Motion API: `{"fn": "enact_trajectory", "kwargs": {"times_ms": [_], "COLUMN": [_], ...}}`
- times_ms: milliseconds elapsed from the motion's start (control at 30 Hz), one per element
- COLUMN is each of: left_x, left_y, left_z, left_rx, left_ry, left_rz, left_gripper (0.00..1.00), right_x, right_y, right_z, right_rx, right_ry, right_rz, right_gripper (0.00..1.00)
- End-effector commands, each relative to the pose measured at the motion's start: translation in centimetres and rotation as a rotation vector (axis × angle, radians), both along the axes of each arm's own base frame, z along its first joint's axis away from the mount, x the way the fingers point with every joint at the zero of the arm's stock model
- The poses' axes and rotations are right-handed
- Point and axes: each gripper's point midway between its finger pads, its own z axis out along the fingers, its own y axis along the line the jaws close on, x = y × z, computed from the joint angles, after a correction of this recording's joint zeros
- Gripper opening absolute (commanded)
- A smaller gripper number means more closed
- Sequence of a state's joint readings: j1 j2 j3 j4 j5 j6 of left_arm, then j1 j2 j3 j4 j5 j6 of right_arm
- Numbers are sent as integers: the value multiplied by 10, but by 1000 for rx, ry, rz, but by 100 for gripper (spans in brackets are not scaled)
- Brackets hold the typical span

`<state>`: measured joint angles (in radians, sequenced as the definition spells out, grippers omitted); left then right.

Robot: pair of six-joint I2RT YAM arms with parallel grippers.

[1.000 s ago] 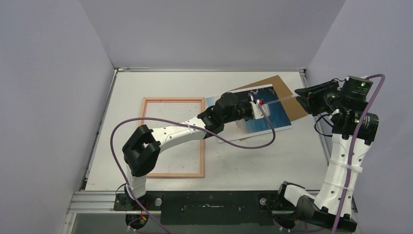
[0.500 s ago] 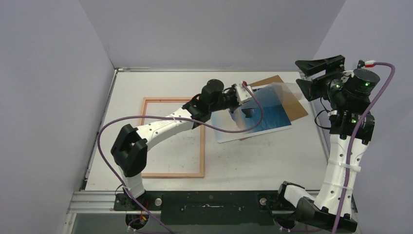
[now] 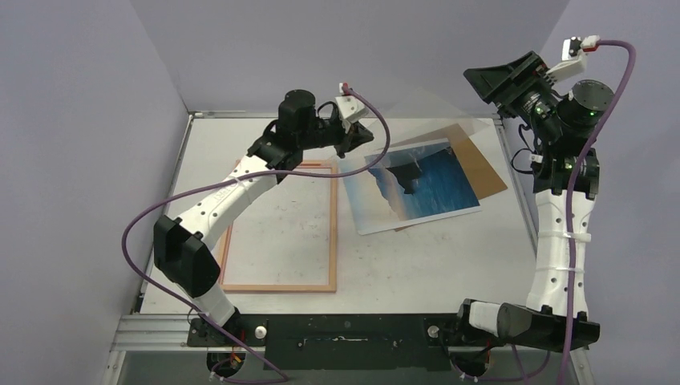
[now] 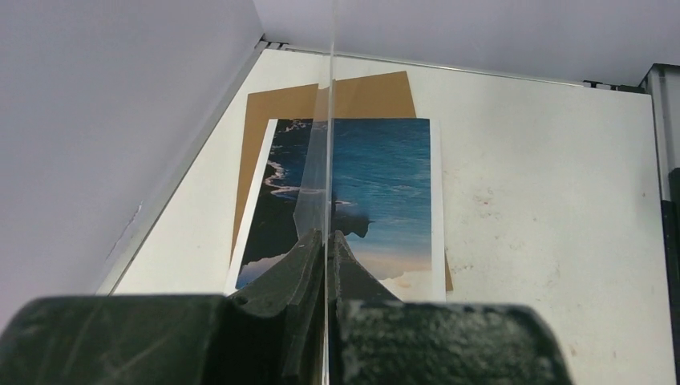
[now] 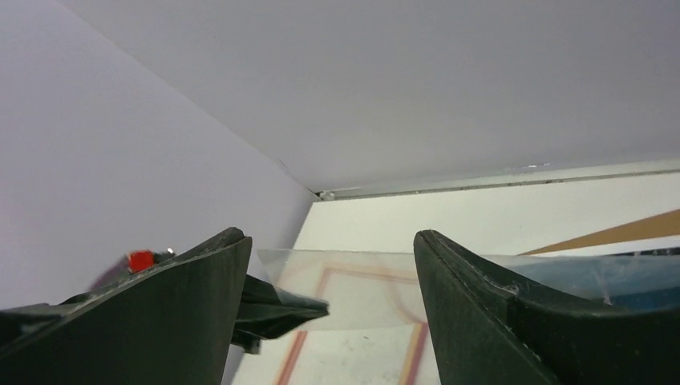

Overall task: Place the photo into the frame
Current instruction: Adjust the photo frame item.

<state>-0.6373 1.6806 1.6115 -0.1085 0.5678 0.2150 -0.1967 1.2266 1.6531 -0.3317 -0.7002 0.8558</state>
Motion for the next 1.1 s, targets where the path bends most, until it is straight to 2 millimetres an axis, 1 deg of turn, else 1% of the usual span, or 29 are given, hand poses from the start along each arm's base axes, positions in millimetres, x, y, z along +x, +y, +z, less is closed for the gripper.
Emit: {"fn": "enact_trajectory", "kwargs": {"times_ms": [0,67,100,133,200,267,367,433,567,700,800,900,967,1067], "left_x": [-28,-30,-30,-32,-37,-42,-48,-50,-46,-47,-46,-39,-35,-30], "left_y": [21,30,35,39,44,48,53,57,66,71,74,79,83,90], "left_z": [59,64,68,71,77,82,85,87,86,89,93,94,96,99], "left_rx": [-69,-67,-68,-69,-69,-65,-51,-54,-66,-79,-96,-105,-114,-132], "left_ry": [-32,-32,-33,-37,-48,-59,-69,-69,-43,-59,-73,-72,-75,-78], "left_rz": [-98,-113,-119,-130,-156,-180,-199,-210,-225,-254,-259,-251,-247,-252], "left_gripper": [0,0,0,0,0,0,0,0,0,0,0,0,0,0], "right_x": [-2,-4,-8,-15,-24,-32,-40,-40,-45,-44,-46,-55,-59,-63], "right_y": [20,31,40,52,67,79,85,85,91,94,97,100,100,102], "right_z": [27,26,24,19,5,-13,-40,-53,-80,-108,-127,-136,-142,-147], "right_rx": [-252,-319,-351,-388,-463,-529,-612,-632,-604,-573,-536,-506,-506,-478], "right_ry": [-259,-317,-357,-392,-436,-446,-437,-419,-395,-361,-323,-306,-314,-302], "right_rz": [96,153,205,282,384,465,529,549,627,681,736,784,803,841], "right_gripper": [76,78,80,81,83,84,86,86,86,86,82,74,67,52]}}
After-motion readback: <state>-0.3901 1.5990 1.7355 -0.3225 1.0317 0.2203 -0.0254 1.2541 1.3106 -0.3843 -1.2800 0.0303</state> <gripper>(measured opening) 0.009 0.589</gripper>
